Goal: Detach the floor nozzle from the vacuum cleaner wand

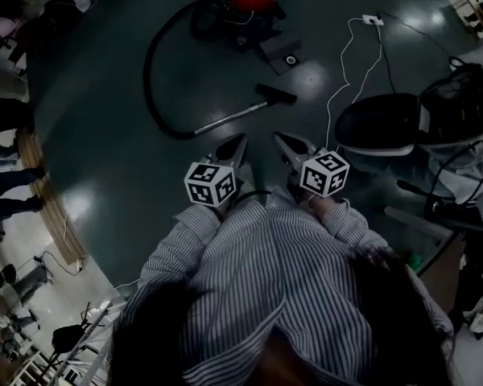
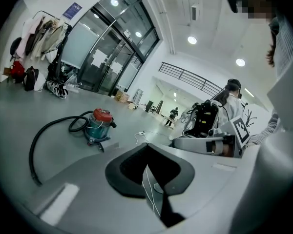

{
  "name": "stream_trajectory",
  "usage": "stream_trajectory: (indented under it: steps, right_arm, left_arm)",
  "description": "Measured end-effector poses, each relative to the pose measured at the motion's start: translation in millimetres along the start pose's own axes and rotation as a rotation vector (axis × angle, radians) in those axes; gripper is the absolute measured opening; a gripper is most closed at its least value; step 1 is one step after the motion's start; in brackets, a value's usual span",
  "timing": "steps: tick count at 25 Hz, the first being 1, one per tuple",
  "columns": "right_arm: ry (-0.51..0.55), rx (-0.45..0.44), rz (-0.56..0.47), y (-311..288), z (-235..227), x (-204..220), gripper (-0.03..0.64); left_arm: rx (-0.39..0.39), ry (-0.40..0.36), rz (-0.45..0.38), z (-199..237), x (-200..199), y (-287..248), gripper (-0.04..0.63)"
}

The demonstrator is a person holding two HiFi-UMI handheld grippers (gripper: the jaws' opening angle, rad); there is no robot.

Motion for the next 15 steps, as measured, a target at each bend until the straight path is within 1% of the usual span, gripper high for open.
stream_trajectory:
  steps: [3, 6, 10, 12, 15]
  right_arm:
    - [-0.043, 0.036, -0.013, -35, -14, -26, 0.002]
    - [-0.065, 0.063, -0.007, -61, -26, -40, 0.002]
    - [-0.076, 0.097, 0.036, -87, -45, -51, 0.002]
    - [-0.063, 0.099, 0.057, -99, -54, -56, 0.002]
    - [-0.065, 0.076, 0.092, -119, -71, -62, 0.002]
  left_arm:
    - [0.022, 0.011, 0.024, 35, -27, -19, 0.006]
    - [0.036, 0.023, 0.056, 61, -38, -38, 0.006]
    - [0.017, 0.081, 0.063, 88, -47, -63, 0.006]
    - [0.017, 0.091, 0.075, 96, -49, -75, 0.006]
    - [0.011, 0.078, 0.079, 110, -54, -93, 0.006]
Point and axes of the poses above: the fingertips, and each gripper's own axes: y backward along the fingers, z to its left, x out of its underside, the point moved 8 cm from there along y, backward along the fingers, and after that the axes turned 9 degrees about x, right-handed, at the moved point
